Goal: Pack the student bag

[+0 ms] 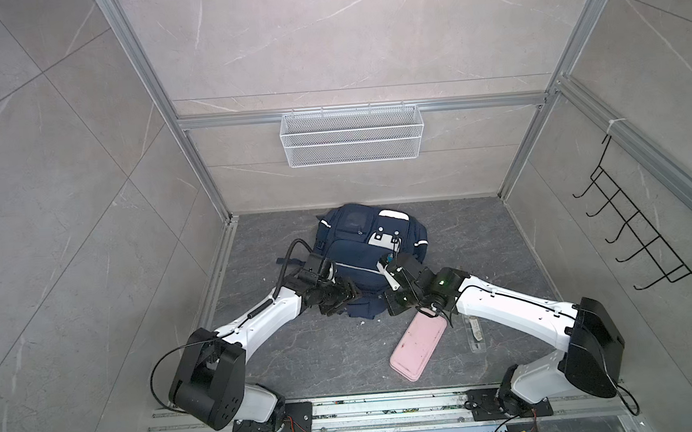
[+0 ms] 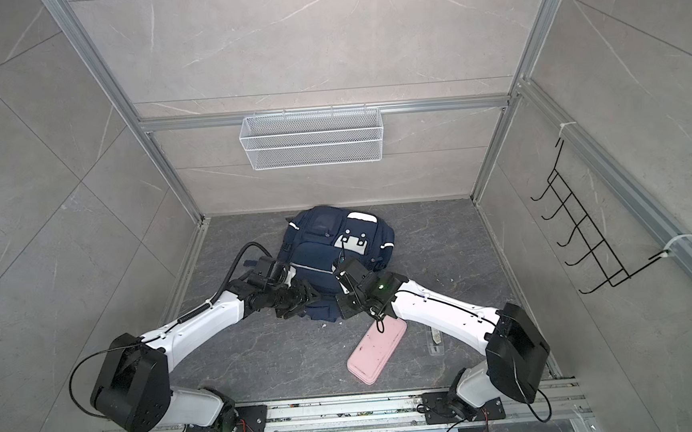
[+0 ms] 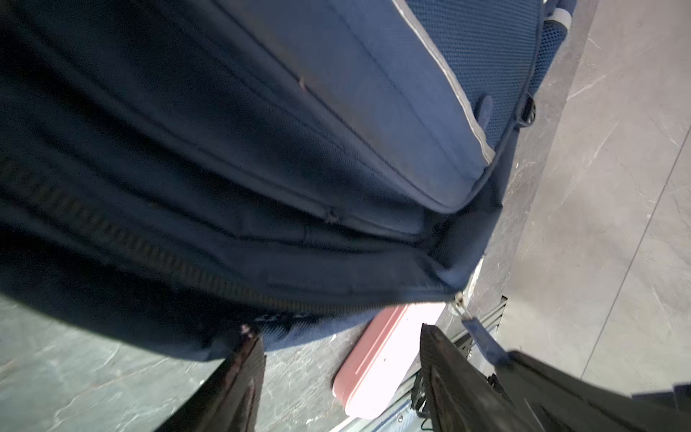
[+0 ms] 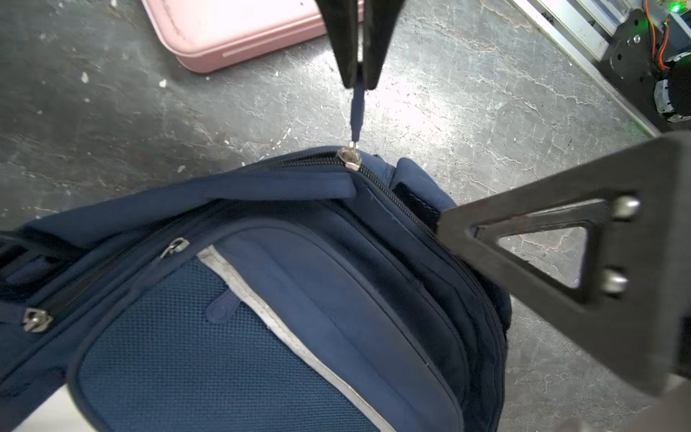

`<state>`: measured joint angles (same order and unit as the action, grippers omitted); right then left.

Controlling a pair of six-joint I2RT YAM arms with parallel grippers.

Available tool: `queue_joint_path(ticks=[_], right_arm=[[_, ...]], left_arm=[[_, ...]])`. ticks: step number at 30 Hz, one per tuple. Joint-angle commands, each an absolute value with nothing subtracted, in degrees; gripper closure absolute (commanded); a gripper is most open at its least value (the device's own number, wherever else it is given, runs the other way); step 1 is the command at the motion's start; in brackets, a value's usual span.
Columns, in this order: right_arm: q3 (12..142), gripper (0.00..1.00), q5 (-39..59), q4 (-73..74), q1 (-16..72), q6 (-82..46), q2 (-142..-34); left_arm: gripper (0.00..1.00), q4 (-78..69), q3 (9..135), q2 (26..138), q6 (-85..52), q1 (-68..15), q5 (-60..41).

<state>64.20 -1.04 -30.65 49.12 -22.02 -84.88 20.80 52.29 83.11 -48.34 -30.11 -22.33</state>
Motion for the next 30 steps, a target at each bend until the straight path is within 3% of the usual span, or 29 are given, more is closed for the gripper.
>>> queue_joint_path(ticks=[1, 14, 25, 30], right_arm=[[66.0, 1.00, 1.0, -30.4, 50.3, -20.8, -85.1], [66.6, 1.00, 1.4, -30.2, 52.3, -20.8, -86.1], [65.5, 1.00, -2.4, -31.0, 52.4, -21.2, -85.2], [63.7, 1.00, -4.7, -32.4, 50.2, -20.7, -84.5]], left_arm=[[0.33, 17.5, 55.1, 85.1, -49.6, -30.4, -21.4], [0.42, 16.0, 58.8, 92.2, -48.7, -30.5, -20.0], [1.00, 18.8, 59.7, 92.2, -46.4, -29.3, -18.0], [1.00, 21.1, 58.4, 88.4, -44.4, -24.9, -18.3]])
